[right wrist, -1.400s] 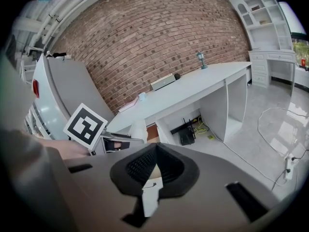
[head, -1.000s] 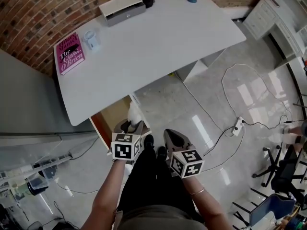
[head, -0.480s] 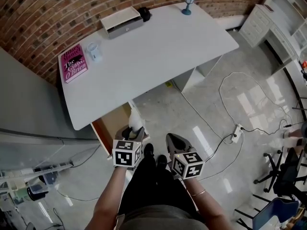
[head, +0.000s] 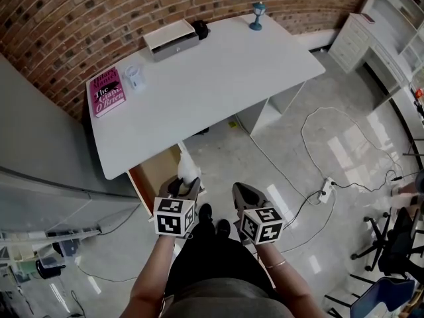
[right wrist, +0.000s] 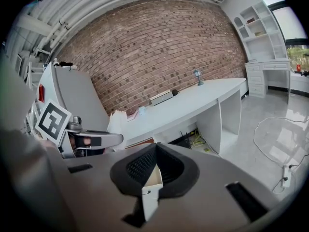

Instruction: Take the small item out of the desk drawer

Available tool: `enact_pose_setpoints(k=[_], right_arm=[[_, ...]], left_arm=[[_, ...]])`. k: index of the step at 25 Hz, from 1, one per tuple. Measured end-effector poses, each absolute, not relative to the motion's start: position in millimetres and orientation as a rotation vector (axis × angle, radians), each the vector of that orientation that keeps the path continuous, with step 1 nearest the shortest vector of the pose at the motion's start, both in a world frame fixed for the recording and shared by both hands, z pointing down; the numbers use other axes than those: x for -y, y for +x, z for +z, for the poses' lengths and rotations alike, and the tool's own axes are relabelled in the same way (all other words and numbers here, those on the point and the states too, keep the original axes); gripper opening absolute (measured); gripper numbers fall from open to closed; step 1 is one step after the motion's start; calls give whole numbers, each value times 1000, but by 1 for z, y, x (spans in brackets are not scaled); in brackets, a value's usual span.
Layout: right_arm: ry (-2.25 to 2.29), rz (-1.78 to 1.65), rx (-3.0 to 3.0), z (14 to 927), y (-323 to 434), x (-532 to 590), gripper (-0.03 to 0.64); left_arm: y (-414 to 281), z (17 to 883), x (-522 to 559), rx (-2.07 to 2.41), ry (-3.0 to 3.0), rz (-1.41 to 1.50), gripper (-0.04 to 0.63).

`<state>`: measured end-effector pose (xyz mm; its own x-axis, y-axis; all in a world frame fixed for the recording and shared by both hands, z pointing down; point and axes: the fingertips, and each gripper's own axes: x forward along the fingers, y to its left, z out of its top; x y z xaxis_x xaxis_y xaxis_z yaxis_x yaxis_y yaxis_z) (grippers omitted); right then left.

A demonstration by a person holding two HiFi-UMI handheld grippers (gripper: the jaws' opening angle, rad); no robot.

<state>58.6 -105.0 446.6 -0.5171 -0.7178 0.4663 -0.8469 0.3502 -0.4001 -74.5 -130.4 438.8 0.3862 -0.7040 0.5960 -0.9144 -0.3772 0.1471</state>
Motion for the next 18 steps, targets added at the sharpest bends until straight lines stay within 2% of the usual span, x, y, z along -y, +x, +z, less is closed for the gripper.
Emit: enact_pose_setpoints(k=[18], right_arm=[[1442,843,2439,424,72,105,5]], left_arm=[[-81,394,115,1485,2234,458,179]])
